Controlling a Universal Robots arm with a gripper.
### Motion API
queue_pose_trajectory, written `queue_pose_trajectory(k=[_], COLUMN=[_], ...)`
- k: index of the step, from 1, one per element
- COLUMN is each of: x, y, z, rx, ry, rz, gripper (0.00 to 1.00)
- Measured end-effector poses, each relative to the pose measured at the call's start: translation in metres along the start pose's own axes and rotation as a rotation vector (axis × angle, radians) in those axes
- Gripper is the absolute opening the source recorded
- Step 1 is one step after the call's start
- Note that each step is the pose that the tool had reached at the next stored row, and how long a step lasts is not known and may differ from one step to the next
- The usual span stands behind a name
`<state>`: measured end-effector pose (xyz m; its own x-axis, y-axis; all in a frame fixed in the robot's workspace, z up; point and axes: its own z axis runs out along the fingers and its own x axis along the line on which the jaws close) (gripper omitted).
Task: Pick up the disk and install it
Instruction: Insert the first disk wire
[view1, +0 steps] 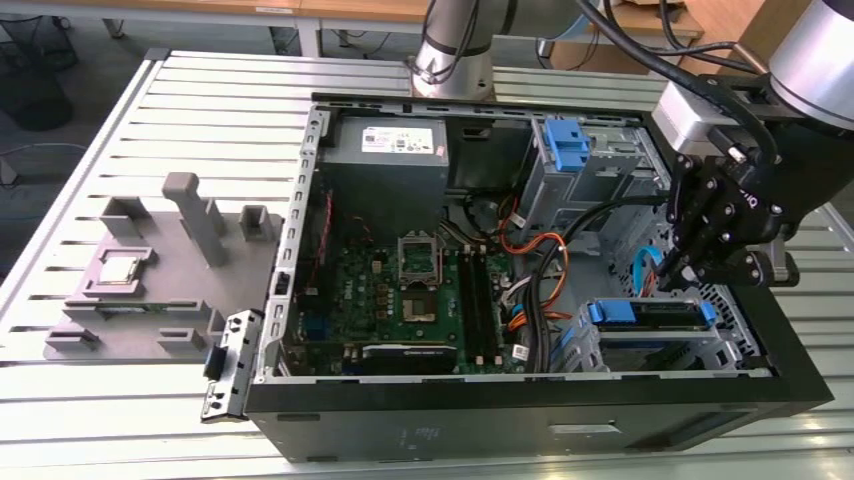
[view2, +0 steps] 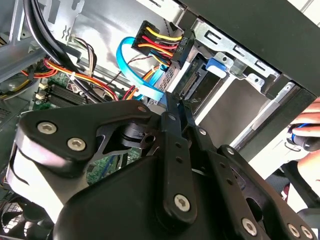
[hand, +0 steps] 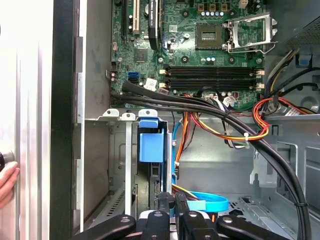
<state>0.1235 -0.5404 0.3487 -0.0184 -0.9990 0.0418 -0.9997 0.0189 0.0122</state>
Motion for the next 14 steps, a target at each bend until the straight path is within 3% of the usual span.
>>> queue_pose_trajectory(k=[5, 6, 14], x=[0.0000, 0.0000, 0.0000], y=[0.0000, 0.0000, -0.0004], z=[0.0000, 0.0000, 0.0013], rx=[0.0000, 0.0000, -0.0033], ry=[0.0000, 0.0000, 0.0000], rz=[0.000, 0.000, 0.003], gripper=[0.20, 0.27, 0.27])
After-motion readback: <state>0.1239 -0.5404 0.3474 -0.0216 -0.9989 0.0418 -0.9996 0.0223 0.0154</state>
